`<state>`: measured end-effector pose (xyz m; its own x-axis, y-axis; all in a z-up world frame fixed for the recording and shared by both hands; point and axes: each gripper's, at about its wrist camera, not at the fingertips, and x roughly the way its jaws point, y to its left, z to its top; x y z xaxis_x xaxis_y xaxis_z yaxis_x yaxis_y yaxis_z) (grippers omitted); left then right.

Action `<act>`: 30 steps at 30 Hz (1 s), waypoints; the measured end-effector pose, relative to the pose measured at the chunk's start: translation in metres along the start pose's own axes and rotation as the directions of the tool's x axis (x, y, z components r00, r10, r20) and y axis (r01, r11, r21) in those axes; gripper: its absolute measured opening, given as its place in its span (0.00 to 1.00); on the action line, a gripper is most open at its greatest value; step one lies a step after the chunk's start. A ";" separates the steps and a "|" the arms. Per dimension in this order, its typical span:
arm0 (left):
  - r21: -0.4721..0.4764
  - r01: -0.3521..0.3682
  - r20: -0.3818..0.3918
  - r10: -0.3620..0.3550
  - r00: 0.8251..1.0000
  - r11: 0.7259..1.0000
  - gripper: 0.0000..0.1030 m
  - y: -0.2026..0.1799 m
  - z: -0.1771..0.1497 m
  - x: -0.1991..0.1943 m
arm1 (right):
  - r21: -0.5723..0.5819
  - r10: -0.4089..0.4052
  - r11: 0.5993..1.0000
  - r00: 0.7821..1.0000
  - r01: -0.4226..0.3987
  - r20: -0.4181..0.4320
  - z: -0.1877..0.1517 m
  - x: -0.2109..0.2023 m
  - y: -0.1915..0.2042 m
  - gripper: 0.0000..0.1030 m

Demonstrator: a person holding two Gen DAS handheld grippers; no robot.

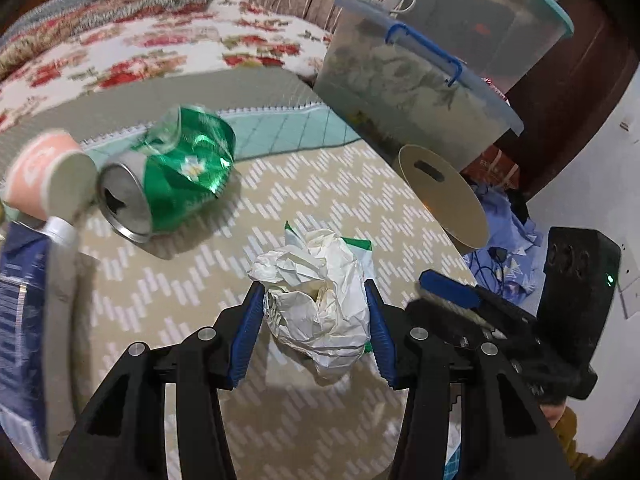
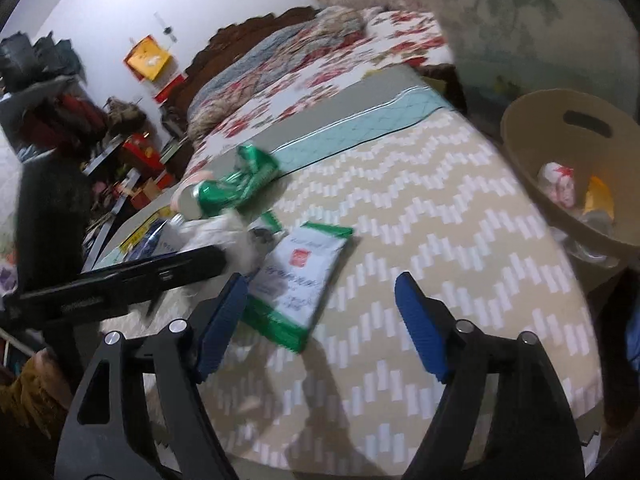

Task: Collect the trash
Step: 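Close the left tool on the white tissue while the right tool regrips the green packet, then carry the tissue and packet to the beige wastebasket and open both tools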

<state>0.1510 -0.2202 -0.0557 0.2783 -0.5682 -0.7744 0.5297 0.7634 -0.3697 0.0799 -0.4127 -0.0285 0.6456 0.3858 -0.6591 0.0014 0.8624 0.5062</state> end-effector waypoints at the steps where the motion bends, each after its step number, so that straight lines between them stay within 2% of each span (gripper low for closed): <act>1: -0.016 0.002 -0.018 -0.002 1.000 1.000 0.45 0.004 0.000 0.005 | -0.006 0.014 1.000 1.000 -0.014 -0.020 0.001 0.003 0.002 0.68; 4: -0.063 0.020 -0.046 -0.023 0.999 0.998 0.46 0.017 0.000 0.015 | 0.029 0.045 0.999 0.996 -0.043 -0.083 0.003 0.018 -0.001 0.63; 7: -0.078 0.043 -0.046 -0.047 0.998 0.996 0.46 0.023 -0.002 0.014 | 0.124 0.123 0.986 0.989 -0.113 -0.079 0.009 0.025 -0.013 0.58; 10: -0.059 0.048 -0.042 -0.051 0.998 0.997 0.46 0.023 -0.003 0.014 | 0.230 0.219 0.954 0.972 -0.193 -0.092 0.013 0.040 -0.023 0.36; 12: -0.056 0.050 -0.042 -0.052 0.998 0.997 0.46 0.023 -0.003 0.012 | 0.251 0.243 0.945 0.964 -0.209 -0.110 0.012 0.050 -0.023 0.16; 13: -0.057 0.052 -0.044 -0.054 0.998 0.997 0.46 0.023 -0.002 0.013 | 0.256 0.252 0.942 0.960 -0.215 -0.122 0.011 0.054 -0.021 0.12; 15: -0.056 0.066 -0.047 -0.069 0.997 0.996 0.46 0.020 0.001 0.010 | 0.237 0.234 0.949 0.968 -0.208 -0.088 0.011 0.046 -0.020 0.06; 18: -0.014 0.084 -0.043 -0.084 0.996 0.996 0.46 0.004 0.010 0.009 | 0.217 0.172 0.962 0.985 -0.165 -0.013 0.019 0.023 -0.026 0.05; 22: 0.031 0.130 -0.064 -0.128 0.990 0.991 0.45 -0.033 0.032 0.025 | 0.245 0.081 0.964 0.993 -0.101 0.091 0.028 -0.021 -0.063 0.05; 25: 0.097 0.178 -0.080 -0.170 0.982 0.979 0.46 -0.075 0.055 0.046 | 0.287 -0.009 0.957 0.986 -0.040 0.169 0.034 -0.058 -0.096 0.05; 27: 0.142 0.207 -0.095 -0.195 0.976 0.968 0.46 -0.106 0.072 0.063 | 0.311 -0.085 0.950 0.973 0.014 0.216 0.038 -0.081 -0.117 0.05; 30: 0.172 0.240 -0.104 -0.224 0.969 0.956 0.49 -0.145 0.095 0.086 | 0.333 -0.174 0.939 0.954 0.086 0.243 0.045 -0.099 -0.142 0.06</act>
<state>0.1744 -0.4092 -0.0200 0.0672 -0.6896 -0.7211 0.7104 0.5406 -0.4508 0.0498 -0.5883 -0.0101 0.8016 0.1386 -0.5816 0.3114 0.7336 0.6040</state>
